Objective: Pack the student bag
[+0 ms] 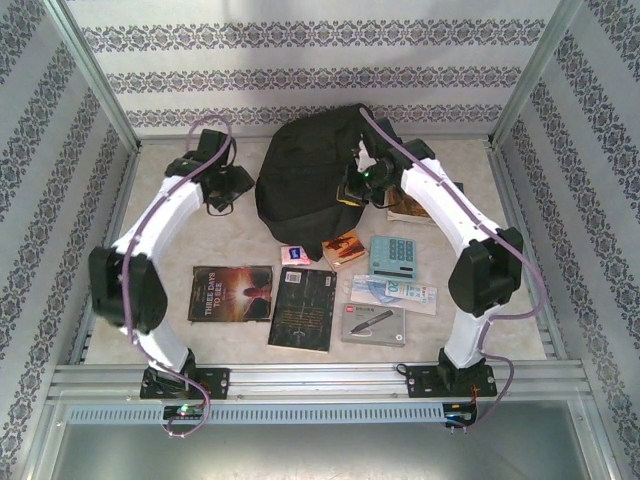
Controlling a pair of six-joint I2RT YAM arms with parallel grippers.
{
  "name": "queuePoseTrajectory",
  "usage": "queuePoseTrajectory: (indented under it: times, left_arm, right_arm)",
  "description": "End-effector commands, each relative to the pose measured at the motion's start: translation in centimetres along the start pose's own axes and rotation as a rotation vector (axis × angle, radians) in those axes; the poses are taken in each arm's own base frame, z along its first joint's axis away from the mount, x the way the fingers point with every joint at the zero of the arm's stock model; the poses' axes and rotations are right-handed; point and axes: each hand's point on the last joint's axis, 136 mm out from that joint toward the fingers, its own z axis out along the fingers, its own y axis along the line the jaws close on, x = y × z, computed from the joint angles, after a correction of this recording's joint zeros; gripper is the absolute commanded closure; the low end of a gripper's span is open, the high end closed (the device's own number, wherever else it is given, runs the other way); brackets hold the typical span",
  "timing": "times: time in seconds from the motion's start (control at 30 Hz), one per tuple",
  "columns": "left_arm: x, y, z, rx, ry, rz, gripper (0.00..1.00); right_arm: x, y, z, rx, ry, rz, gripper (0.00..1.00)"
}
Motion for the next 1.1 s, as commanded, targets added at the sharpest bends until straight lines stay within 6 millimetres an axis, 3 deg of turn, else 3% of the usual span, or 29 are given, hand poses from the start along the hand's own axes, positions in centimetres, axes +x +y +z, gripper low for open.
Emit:
queuePoseTrajectory:
  times: [0.0, 0.13, 0.33, 0.47, 0.67, 0.77, 0.83, 0.9, 0.97, 1.07]
  left_arm:
    - [1.2, -0.2, 2.7, -0.005, 0.105, 0.121, 0.46]
    - [1.0, -1.4, 4.8, 0.068, 0.102, 0.082, 0.46]
    - [2.2, -2.8, 7.4, 0.159, 0.176, 0.013, 0.58]
    - [2.2, -4.0, 7.2, 0.248, 0.166, -0.027, 0.7]
    - [2.6, -4.4, 6.4, 0.289, 0.172, -0.056, 1.0]
    - [2.3, -3.7, 5.0, 0.291, 0.127, -0.11, 1.0]
    - [1.8, -3.3, 3.7, 0.302, 0.083, -0.17, 1.0]
    - [1.5, -2.9, 2.0, 0.321, 0.038, -0.256, 1.0]
    - [1.1, -2.3, 0.5, 0.353, -0.019, -0.374, 1.0]
    - [1.2, -1.7, -1.2, 0.402, -0.106, -0.535, 1.0]
  right_arm:
    - [0.1, 1.2, -2.1, -0.088, -0.017, -0.042, 0.91]
    - [-0.2, 1.0, -2.5, -0.106, -0.016, -0.026, 0.9]
    - [0.0, 1.1, -1.9, -0.141, 0.007, 0.0, 0.9]
    - [-0.1, 0.7, -1.2, -0.139, 0.022, 0.012, 0.9]
    - [-1.5, 0.6, -0.9, -0.139, 0.003, 0.029, 0.9]
    - [-2.9, 0.8, -0.8, -0.132, -0.021, 0.038, 0.86]
    - [-4.1, 0.8, -0.8, -0.114, -0.046, 0.052, 0.75]
    - [-5.5, 0.5, -0.4, -0.089, -0.071, 0.078, 0.45]
    - [-6.6, -0.2, -0.4, -0.052, -0.091, 0.105, 0.23]
    - [-7.7, -1.2, -2.1, 0.003, -0.158, 0.135, 0.11]
